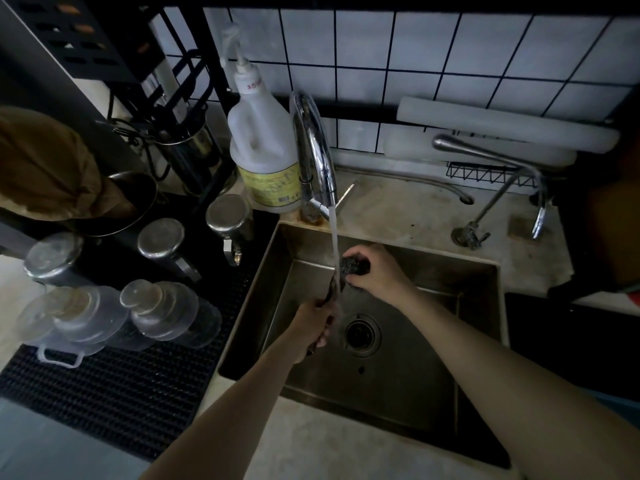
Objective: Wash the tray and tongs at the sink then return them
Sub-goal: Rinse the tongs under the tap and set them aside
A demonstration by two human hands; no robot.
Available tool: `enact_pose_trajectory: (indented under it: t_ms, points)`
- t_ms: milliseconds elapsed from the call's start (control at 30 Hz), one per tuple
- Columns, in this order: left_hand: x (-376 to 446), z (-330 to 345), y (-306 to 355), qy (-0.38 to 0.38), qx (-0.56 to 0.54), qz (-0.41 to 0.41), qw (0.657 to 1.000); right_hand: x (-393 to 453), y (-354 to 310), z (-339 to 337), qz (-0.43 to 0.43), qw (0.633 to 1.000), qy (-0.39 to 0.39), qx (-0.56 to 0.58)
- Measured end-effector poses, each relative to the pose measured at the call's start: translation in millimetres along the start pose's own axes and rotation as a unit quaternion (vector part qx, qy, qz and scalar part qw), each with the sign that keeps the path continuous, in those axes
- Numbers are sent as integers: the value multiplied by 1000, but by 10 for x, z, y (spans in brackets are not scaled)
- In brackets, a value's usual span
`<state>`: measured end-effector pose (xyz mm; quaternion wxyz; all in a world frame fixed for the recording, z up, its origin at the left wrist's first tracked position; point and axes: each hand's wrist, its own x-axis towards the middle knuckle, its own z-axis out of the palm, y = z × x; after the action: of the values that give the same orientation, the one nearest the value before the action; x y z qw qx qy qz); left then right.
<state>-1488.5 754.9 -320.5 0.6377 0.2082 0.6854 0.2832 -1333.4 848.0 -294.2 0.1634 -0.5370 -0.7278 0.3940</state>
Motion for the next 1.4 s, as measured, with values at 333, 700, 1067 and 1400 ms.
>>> enact_pose_trajectory:
  t_ms: [333, 700, 1067, 1400]
  points:
    - [-141, 27, 73, -21, 43, 24, 999, 1, -87, 230, -57, 992, -79, -79]
    - [-194, -57, 1, -73, 43, -5, 996, 37, 79, 180, 28, 996, 17, -81]
    - [-193, -68, 136, -57, 48, -14, 997, -57, -107, 183, -74, 996, 21, -35]
    - [-239, -164, 202, -43, 97, 35, 994, -44, 87, 176, -9, 998, 48, -36]
